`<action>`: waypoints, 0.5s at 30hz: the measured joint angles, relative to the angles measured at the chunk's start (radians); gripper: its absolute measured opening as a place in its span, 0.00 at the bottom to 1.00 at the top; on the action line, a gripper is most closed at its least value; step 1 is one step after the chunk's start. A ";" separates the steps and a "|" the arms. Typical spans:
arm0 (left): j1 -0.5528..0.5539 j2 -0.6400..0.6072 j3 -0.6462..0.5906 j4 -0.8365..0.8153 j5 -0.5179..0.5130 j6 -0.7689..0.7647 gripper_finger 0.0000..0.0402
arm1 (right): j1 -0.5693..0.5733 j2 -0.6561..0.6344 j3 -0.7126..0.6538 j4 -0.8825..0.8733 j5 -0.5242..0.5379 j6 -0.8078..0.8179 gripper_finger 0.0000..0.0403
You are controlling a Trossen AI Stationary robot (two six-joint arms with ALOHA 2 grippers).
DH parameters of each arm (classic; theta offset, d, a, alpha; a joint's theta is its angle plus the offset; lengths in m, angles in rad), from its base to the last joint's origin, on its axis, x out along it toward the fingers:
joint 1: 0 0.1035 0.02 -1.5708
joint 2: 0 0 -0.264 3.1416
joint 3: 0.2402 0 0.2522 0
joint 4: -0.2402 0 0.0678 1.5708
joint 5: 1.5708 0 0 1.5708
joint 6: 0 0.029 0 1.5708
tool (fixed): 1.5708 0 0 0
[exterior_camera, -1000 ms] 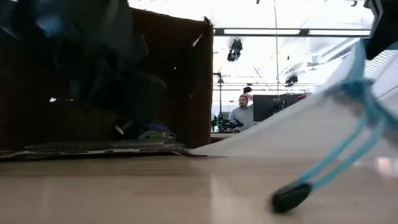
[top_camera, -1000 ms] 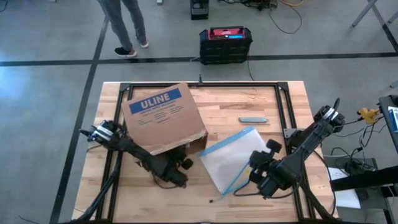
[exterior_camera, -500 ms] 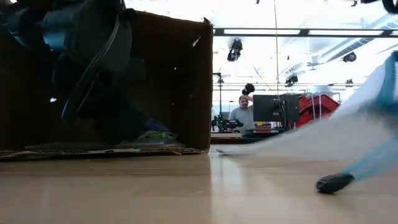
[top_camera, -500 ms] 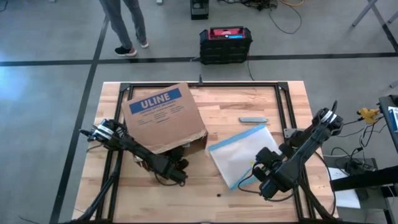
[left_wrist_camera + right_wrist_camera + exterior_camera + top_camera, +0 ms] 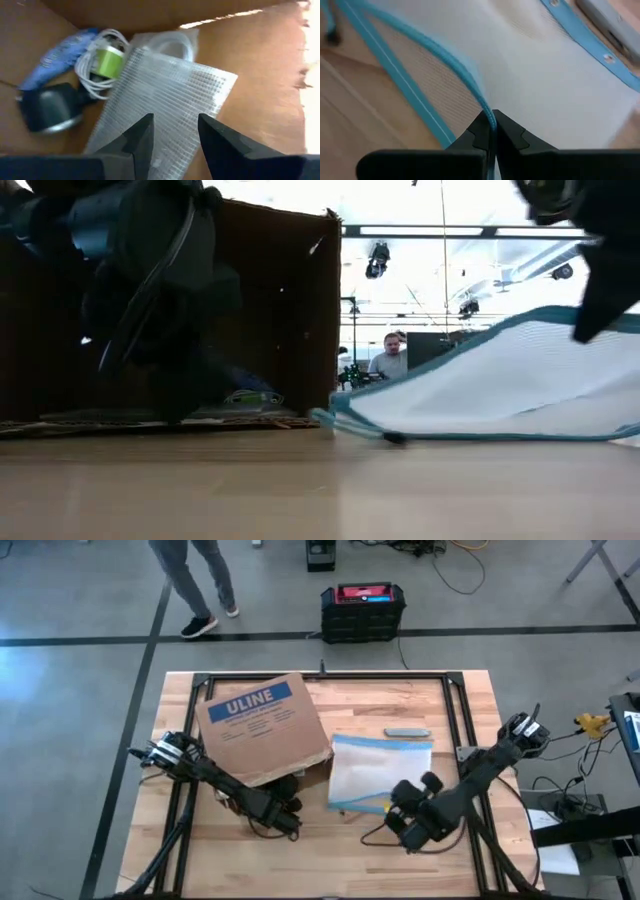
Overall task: Unpack boxes
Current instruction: Put the transparent zip pouch into the white zip bag
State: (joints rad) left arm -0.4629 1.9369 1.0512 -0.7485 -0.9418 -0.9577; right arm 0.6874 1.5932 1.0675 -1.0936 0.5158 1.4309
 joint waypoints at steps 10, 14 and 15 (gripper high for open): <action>0.023 -0.005 -0.079 0.237 0.110 -0.190 0.30 | -0.108 0.000 -0.002 0.010 0.010 -0.249 0.00; 0.007 -0.012 -0.071 0.238 0.079 -0.412 0.29 | -0.106 0.000 -0.002 0.012 0.009 -0.263 0.00; 0.005 -0.013 -0.071 0.244 0.035 -0.504 0.28 | -0.105 0.000 -0.002 0.015 0.009 -0.263 0.00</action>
State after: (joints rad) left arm -0.4583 1.9238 0.9802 -0.5049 -0.9067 -1.4616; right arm 0.5820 1.5932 1.0657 -1.0782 0.5250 1.1679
